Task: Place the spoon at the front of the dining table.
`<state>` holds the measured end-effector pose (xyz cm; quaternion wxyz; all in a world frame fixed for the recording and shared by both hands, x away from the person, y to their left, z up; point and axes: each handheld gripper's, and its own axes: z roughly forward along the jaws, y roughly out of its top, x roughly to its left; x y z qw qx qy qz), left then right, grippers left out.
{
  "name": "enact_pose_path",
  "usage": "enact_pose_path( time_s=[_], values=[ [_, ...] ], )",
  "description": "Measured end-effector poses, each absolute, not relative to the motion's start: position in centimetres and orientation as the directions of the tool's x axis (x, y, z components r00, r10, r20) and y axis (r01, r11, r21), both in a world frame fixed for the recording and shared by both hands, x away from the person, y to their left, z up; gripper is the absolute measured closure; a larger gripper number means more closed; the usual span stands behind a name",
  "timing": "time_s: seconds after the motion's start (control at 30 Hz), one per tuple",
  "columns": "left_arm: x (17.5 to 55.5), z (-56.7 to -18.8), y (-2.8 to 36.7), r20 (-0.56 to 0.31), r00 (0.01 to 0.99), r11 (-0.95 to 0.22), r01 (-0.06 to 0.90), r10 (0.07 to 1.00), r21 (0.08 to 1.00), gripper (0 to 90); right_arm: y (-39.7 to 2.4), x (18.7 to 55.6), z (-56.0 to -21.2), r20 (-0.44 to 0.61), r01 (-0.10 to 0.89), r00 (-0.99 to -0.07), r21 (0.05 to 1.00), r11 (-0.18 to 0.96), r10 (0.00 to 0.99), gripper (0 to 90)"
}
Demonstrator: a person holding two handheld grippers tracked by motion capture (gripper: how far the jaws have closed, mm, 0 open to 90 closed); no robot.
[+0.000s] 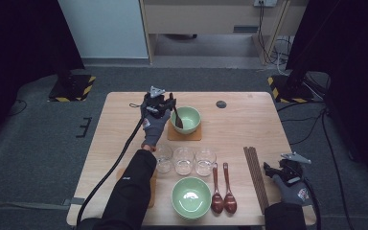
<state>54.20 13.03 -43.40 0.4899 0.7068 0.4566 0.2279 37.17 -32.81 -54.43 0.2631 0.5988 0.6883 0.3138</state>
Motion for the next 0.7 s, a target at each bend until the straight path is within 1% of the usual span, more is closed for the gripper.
enact_pose_path(
  time_s=[0.33, 0.7],
  values=[
    [53.43, -42.95, 12.69, -0.029, 0.493, -0.203, 0.410, 0.870, 0.889, 75.8, -32.81, 37.18, -54.44, 0.013, 0.659, -0.149, 0.746, 0.090, 0.989, 19.3],
    [53.63, -42.82, 13.19, -0.018, 0.490, -0.217, 0.417, 0.871, 0.883, 73.3, -32.81, 37.27, -54.47, 0.013, 0.666, -0.148, 0.741, 0.090, 0.989, 14.3]
  ],
)
